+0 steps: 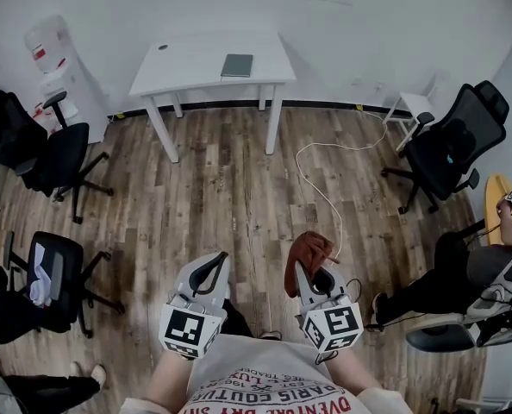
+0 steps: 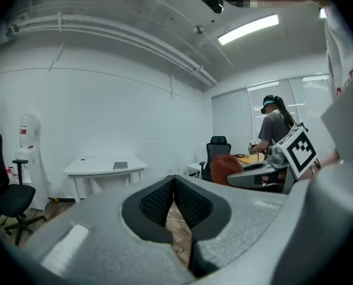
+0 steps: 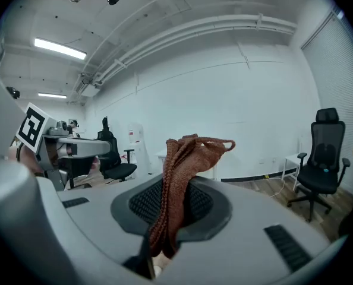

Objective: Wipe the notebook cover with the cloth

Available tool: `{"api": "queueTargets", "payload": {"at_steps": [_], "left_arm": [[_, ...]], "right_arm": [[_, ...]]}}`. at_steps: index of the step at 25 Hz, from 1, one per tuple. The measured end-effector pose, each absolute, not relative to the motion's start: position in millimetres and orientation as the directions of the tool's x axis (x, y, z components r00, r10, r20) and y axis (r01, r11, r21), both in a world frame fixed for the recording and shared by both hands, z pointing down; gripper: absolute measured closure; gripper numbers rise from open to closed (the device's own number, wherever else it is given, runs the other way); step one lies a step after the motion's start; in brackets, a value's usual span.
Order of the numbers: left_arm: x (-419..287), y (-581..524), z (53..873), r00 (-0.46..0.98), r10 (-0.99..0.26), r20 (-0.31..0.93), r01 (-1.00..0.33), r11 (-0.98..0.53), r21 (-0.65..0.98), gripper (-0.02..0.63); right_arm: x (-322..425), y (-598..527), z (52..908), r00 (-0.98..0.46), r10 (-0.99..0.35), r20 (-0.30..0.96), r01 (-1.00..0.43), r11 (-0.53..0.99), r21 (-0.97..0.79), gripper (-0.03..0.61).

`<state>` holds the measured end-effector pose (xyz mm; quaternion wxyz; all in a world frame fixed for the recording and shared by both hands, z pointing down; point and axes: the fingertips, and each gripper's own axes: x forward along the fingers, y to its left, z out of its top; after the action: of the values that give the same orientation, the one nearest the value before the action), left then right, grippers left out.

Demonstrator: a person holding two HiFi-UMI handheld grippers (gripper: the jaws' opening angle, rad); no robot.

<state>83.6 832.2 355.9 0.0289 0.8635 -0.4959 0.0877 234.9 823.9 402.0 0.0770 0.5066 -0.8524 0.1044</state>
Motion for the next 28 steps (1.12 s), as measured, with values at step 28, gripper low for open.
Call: {"api": "queueTargets", "payload": {"at_steps": [28], "left_arm": [[-106, 536, 358, 0.473, -0.853, 0.219, -0.877, -0.479, 0.029, 0.604]], "right_arm": [[76, 520, 403, -0.442, -0.839, 0.317, -0.896, 0.428, -0.117, 0.503]]}}
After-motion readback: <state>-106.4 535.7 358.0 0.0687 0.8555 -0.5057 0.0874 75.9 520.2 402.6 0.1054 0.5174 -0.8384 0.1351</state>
